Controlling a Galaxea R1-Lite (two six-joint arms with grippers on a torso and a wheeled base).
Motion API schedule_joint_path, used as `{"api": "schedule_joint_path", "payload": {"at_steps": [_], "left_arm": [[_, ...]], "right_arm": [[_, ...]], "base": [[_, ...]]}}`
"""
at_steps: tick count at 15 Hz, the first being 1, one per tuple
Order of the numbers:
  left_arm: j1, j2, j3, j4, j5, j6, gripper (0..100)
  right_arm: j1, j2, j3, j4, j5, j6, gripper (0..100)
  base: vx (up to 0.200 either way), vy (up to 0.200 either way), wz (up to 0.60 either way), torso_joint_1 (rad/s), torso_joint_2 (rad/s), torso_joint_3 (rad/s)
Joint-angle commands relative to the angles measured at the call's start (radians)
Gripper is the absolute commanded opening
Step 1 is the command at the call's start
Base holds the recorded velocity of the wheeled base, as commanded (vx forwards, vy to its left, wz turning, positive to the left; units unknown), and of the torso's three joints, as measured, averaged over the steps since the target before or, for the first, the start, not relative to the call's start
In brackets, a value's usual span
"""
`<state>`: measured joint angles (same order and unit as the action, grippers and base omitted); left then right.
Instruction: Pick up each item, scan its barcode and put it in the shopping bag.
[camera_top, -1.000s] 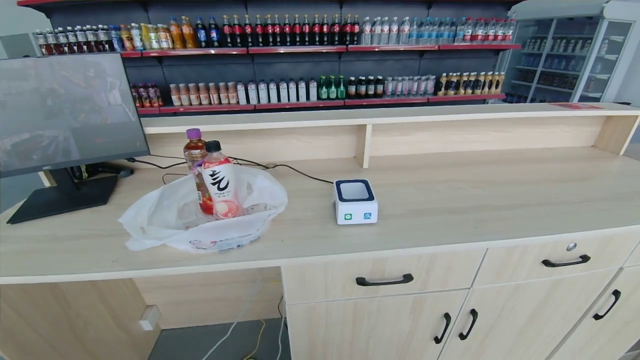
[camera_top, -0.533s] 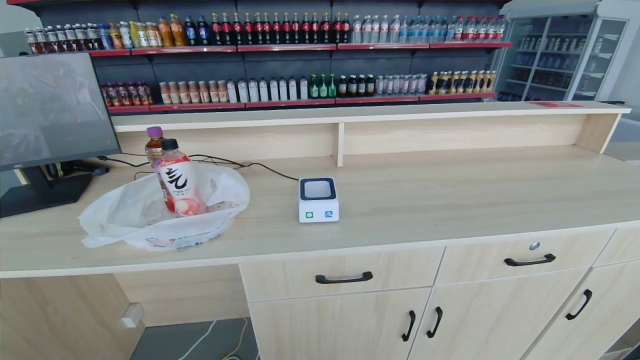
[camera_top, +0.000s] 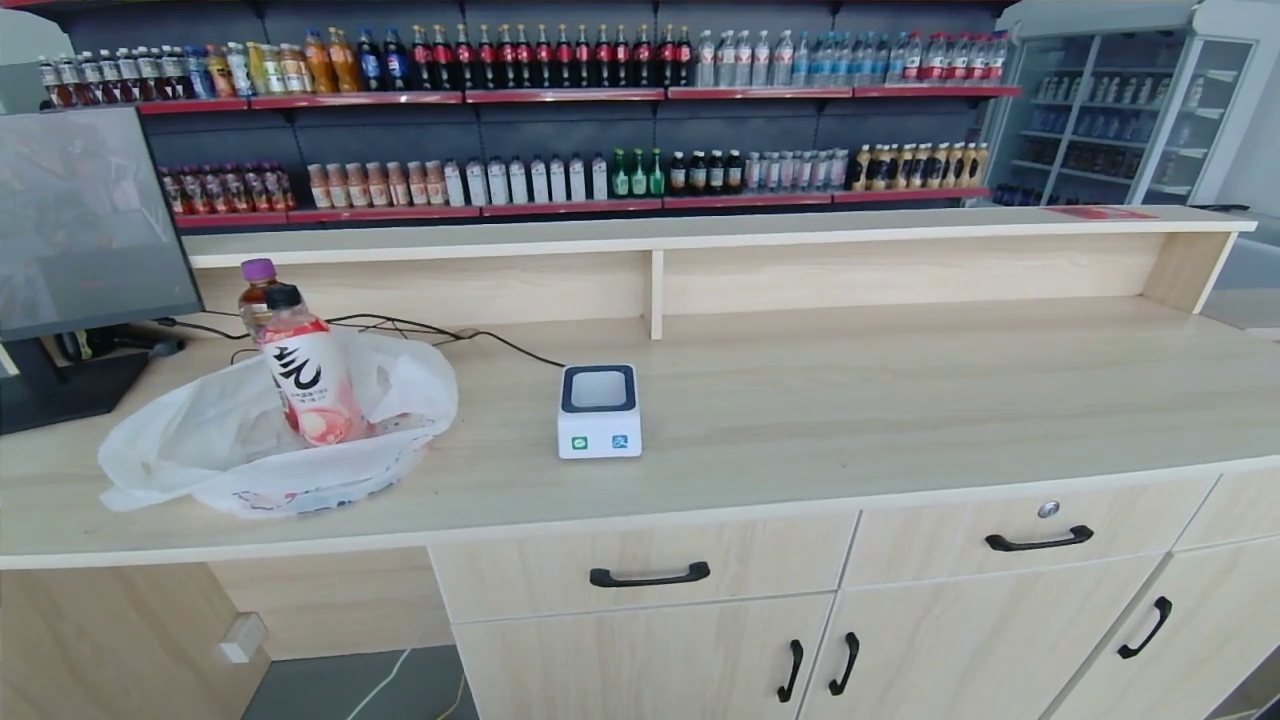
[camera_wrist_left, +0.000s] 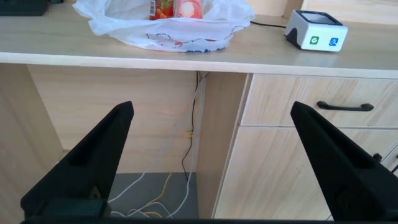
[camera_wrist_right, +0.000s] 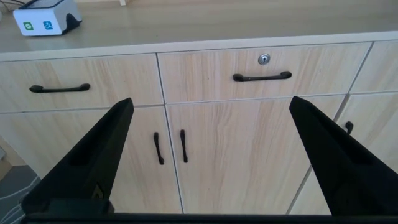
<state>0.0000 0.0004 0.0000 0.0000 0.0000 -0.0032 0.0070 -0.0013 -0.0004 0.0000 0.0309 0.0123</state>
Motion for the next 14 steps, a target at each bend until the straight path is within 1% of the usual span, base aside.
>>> {"api": "schedule_joint_path", "payload": {"at_steps": [1,14], "left_arm": [[0.000,0.000,0.000,0.000,0.000,0.000,100],[0.000,0.000,0.000,0.000,0.000,0.000,100]], "right_arm": [[0.001,0.001,0.000,0.000,0.000,0.000,100],[0.001,0.001,0.000,0.002,-0.002,-0.012,100]], "base": [[0.000,0.000,0.00,0.000,0.00,0.000],[0.000,0.000,0.00,0.000,0.00,0.000]]}}
